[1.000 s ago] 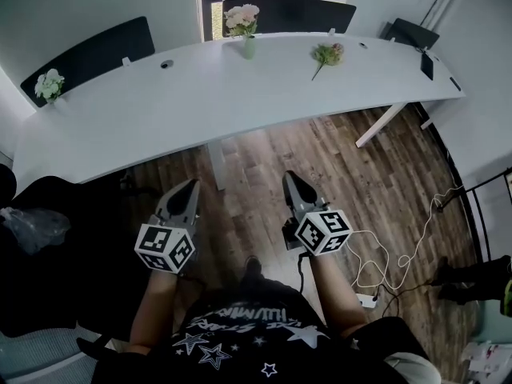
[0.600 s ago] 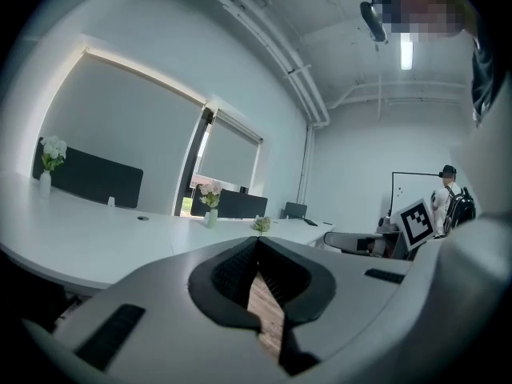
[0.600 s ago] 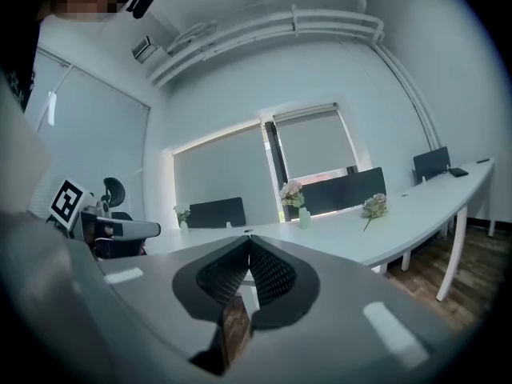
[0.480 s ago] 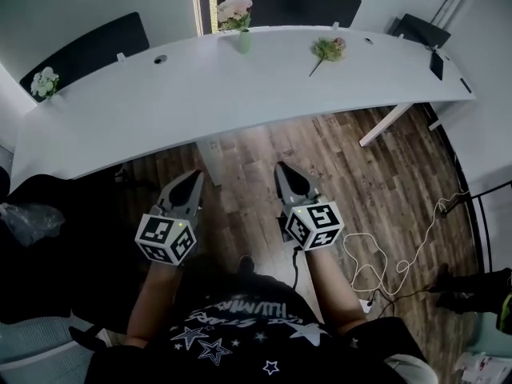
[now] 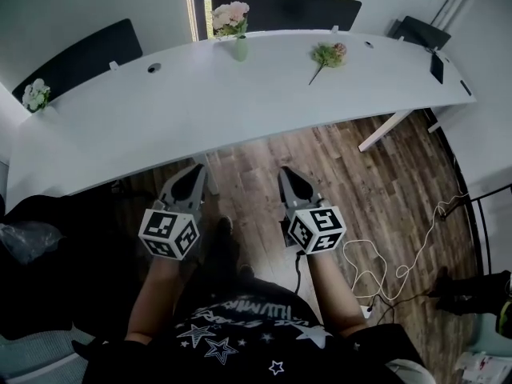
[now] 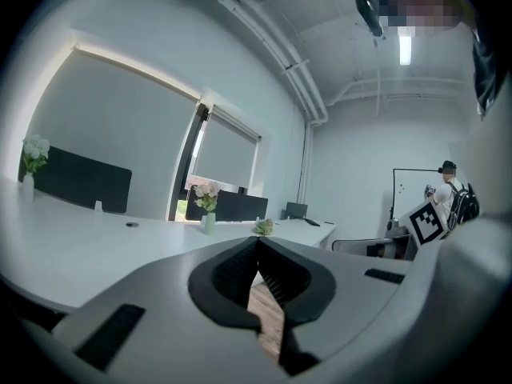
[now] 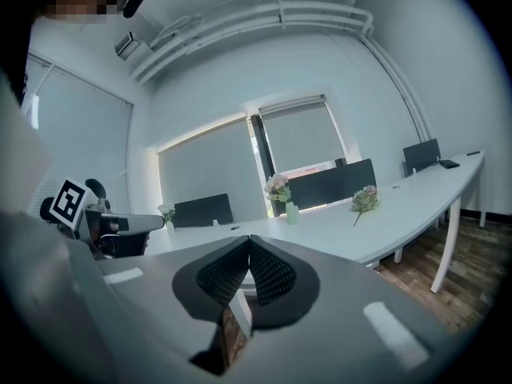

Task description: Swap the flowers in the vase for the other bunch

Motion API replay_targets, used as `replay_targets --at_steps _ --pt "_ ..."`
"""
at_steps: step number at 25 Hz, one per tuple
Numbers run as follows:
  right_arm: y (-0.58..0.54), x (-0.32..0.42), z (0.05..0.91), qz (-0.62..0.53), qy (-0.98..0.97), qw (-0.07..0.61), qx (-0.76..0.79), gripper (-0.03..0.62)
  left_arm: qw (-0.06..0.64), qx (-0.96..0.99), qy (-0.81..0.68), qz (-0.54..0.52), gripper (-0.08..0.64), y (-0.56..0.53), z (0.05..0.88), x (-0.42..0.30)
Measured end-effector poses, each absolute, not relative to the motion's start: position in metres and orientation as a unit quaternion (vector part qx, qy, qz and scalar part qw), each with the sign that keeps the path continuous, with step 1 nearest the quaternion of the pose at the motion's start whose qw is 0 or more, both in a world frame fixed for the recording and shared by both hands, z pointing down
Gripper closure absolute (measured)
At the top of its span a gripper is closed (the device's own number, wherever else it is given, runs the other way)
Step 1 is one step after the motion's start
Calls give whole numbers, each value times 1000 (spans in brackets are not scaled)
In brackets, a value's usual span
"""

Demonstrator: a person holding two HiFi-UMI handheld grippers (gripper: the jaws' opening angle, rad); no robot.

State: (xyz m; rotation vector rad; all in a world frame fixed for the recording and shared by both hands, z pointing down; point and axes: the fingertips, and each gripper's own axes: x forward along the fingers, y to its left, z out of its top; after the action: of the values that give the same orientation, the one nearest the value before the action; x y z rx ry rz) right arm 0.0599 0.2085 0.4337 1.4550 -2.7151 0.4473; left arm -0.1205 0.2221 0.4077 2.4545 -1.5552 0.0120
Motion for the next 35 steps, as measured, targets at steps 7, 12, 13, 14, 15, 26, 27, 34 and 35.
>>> replay_targets --at_steps 7,12,13,14,15,26,27,34,35 --pt "150 60 432 141 -862 26 487 589 129 846 -518 -8 552 147 408 -130" --pt "98 56 433 141 -851 28 505 589 124 854 -505 -8 552 93 406 -135" --pt "90 52 433 142 -850 29 506 589 124 855 -504 -9 552 84 406 -137" --pt "83 48 433 142 -850 32 506 589 125 855 -502 -9 552 75 405 -140" --pt "75 45 434 141 -851 35 505 589 126 856 -501 -11 552 66 405 -143" --pt "13 35 428 140 -829 56 538 588 133 865 -483 -26 552 -9 398 -169" --pt "9 33 430 141 -827 62 540 588 135 866 -481 -26 552 -14 399 -171" --pt "-2 30 446 151 -814 89 554 588 146 876 -459 -18 552 -37 409 -175" --pt "-2 31 449 154 -813 91 554 588 149 876 -458 -16 552 -38 413 -175"
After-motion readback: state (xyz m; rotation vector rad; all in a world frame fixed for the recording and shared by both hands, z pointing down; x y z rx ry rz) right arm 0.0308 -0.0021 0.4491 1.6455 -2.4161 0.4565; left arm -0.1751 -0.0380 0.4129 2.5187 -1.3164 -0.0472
